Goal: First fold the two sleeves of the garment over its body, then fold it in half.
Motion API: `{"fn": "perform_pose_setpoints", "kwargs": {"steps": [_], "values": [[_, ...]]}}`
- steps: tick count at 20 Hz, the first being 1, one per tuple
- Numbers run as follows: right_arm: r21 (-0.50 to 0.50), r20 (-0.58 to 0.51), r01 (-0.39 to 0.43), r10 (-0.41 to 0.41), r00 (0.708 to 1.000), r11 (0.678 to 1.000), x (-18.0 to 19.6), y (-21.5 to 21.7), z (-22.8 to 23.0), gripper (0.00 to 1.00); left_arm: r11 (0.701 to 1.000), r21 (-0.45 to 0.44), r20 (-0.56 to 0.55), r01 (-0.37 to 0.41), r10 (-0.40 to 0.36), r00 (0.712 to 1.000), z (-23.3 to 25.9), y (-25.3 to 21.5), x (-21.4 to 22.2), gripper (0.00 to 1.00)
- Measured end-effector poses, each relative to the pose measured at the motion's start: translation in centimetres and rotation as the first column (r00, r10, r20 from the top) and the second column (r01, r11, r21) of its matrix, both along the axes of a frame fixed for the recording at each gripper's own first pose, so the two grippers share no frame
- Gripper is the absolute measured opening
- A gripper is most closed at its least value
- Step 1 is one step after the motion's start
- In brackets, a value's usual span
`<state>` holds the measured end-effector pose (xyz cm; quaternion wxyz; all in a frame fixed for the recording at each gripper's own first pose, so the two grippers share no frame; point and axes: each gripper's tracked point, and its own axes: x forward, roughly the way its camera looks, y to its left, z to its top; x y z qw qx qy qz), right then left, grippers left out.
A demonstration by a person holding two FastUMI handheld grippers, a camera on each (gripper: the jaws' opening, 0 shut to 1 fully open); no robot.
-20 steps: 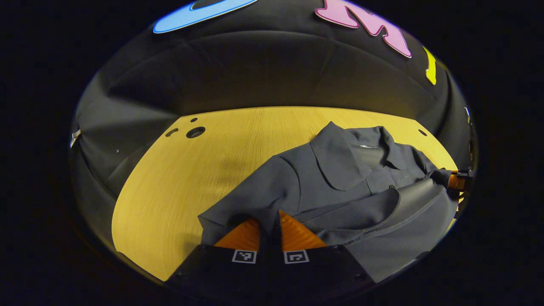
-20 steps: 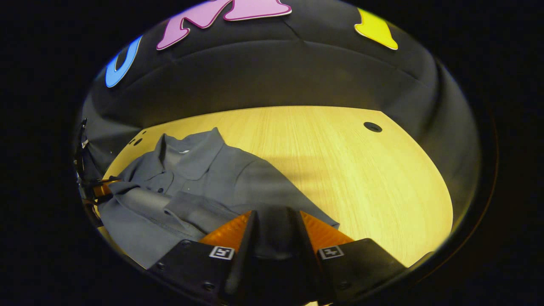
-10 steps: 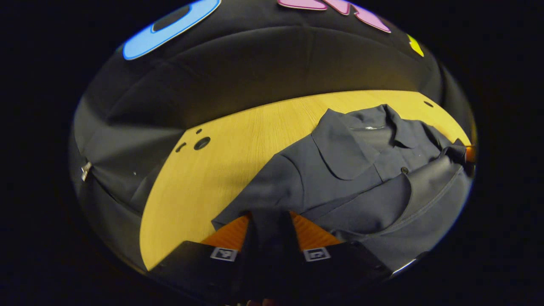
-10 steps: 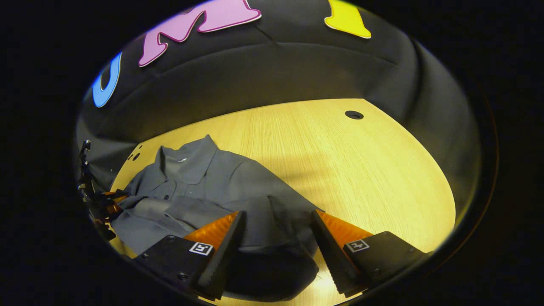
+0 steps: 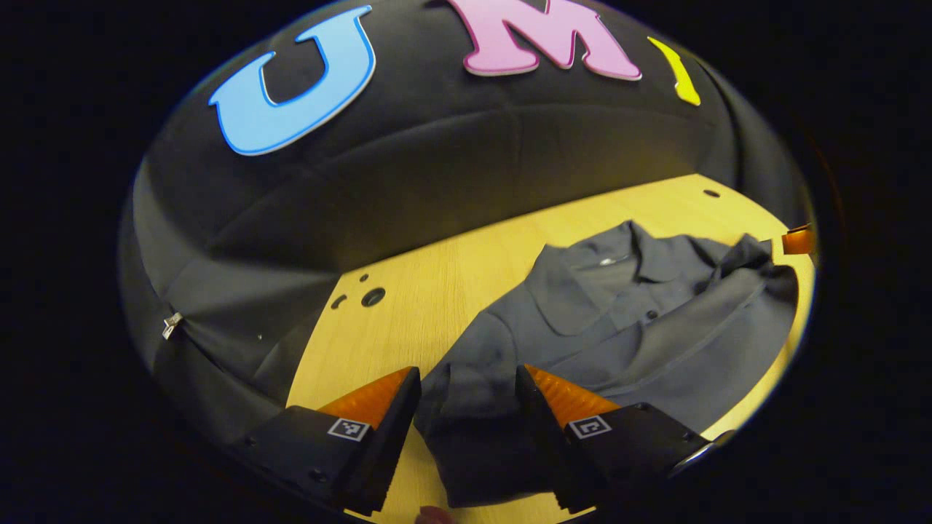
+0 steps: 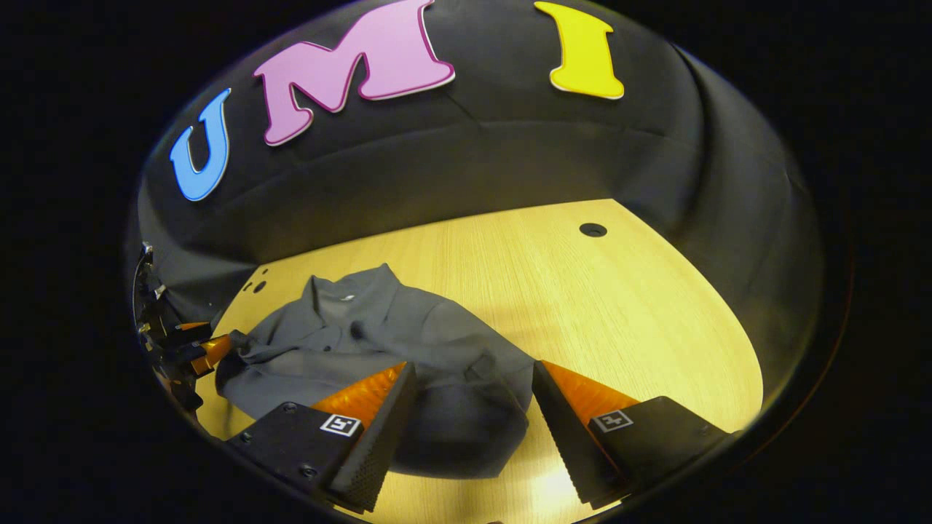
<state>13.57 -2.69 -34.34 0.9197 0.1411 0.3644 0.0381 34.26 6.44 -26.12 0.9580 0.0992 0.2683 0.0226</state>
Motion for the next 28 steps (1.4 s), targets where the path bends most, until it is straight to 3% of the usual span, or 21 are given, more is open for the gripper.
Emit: {"fn": "perform_pose_setpoints", "kwargs": {"steps": [5, 13, 19, 24, 28], "values": [[-0.010, 0.089, -0.021, 0.022, 0.996, 1.000, -2.1, 0.2, 5.1, 0.99, 0.995, -0.080, 0.106, 0.057, -0.048, 0.993, 5.4, -2.6, -4.8, 0.84], [-0.029, 0.171, -0.129, 0.132, 0.976, 0.991, -7.2, 2.3, 10.7, 0.98, 0.984, -0.170, 0.184, 0.055, -0.023, 0.983, 10.4, -3.5, -12.3, 0.83], [-0.022, 0.206, -0.170, 0.171, 0.964, 0.985, -10.6, 4.3, 12.1, 0.99, 0.974, -0.225, 0.140, 0.019, 0.013, 0.990, 9.8, -4.1, -17.3, 0.84], [-0.001, 0.124, -0.222, 0.221, 0.967, 0.975, -13.7, 6.5, 10.6, 0.99, 0.971, -0.238, 0.101, -0.004, 0.029, 0.994, 8.5, -4.7, -19.3, 0.84], [0.003, 0.081, -0.232, 0.231, 0.969, 0.973, -14.6, 7.6, 9.5, 0.99, 0.969, -0.247, 0.076, 0.021, -0.002, 0.997, 7.5, -5.5, -20.7, 0.84]]}}
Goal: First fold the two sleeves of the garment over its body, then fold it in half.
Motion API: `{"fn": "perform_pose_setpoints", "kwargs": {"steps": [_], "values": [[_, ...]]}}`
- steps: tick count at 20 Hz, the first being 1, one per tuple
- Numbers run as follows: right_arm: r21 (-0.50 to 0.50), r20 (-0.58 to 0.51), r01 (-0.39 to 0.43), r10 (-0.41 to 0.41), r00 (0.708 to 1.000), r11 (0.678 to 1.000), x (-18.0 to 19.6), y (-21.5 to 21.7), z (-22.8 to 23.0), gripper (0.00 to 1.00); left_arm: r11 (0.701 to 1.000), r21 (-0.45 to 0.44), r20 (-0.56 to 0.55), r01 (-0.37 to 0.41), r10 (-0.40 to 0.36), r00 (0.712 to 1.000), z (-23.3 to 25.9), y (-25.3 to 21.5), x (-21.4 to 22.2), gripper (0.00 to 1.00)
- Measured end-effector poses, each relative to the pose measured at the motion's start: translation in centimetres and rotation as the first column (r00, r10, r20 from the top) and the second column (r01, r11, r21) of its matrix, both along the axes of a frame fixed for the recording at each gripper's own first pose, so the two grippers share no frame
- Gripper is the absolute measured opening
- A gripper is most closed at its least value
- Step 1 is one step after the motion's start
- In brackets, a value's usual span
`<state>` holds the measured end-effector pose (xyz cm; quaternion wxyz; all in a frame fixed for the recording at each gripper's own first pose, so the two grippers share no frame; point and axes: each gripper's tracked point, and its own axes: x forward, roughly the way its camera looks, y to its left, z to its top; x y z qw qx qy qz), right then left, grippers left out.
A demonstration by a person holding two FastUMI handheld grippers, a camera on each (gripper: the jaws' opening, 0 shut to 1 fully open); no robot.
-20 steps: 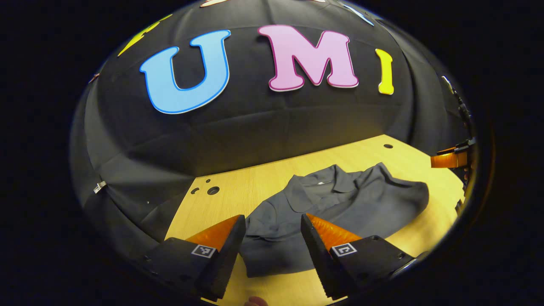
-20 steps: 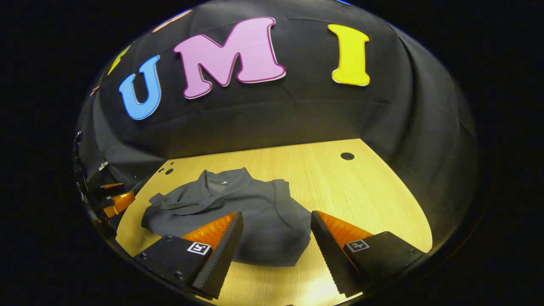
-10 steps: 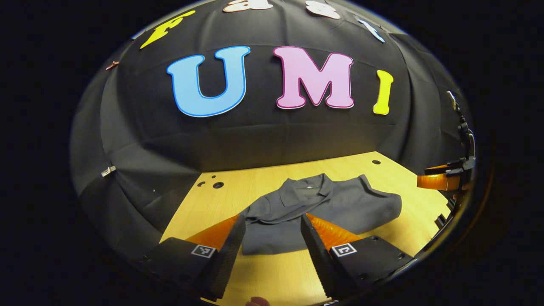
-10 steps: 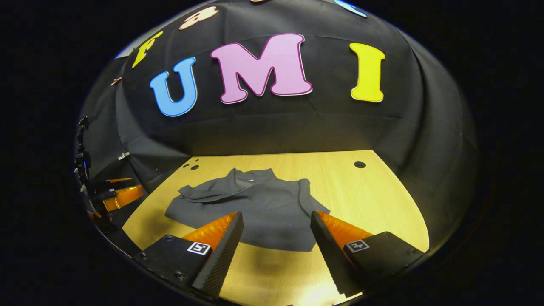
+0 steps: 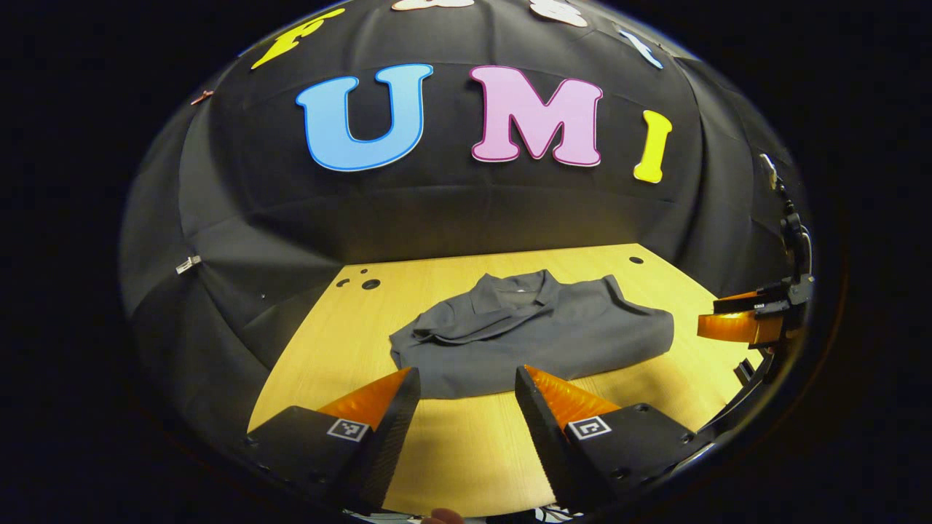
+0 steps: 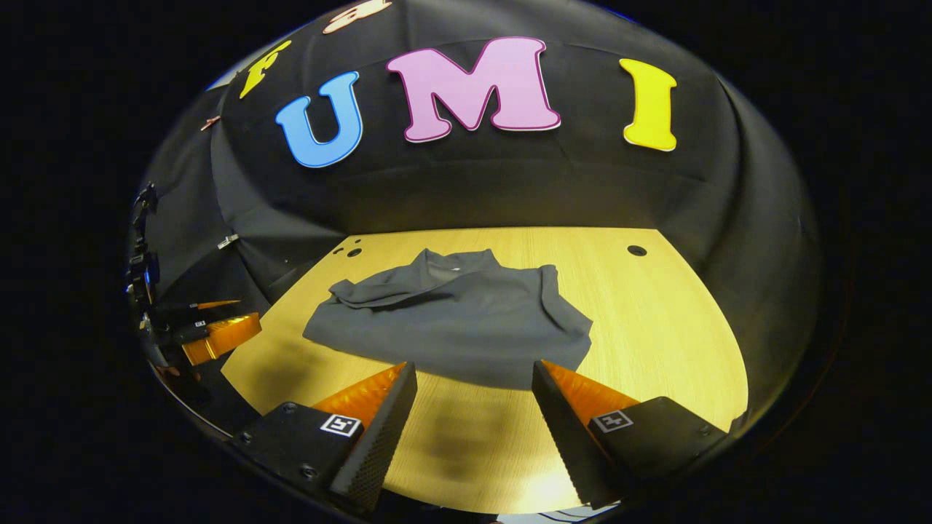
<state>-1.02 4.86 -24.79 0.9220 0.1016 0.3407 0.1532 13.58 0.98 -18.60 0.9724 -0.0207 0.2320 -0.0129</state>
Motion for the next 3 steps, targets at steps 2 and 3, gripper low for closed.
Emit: {"fn": "perform_pose_setpoints", "kwargs": {"steps": [2, 3], "values": [[0.005, -0.007, 0.018, -0.018, 1.000, 1.000, 0.20, 0.17, 0.13, 0.99, 1.000, 0.005, -0.002, 0.020, -0.020, 1.000, -0.21, -0.13, -0.45, 0.84], [0.004, -0.007, 0.028, -0.028, 1.000, 1.000, 0.32, 0.20, 0.21, 0.99, 1.000, 0.010, -0.007, 0.028, -0.028, 1.000, -0.43, -0.09, -0.59, 0.84]]}}
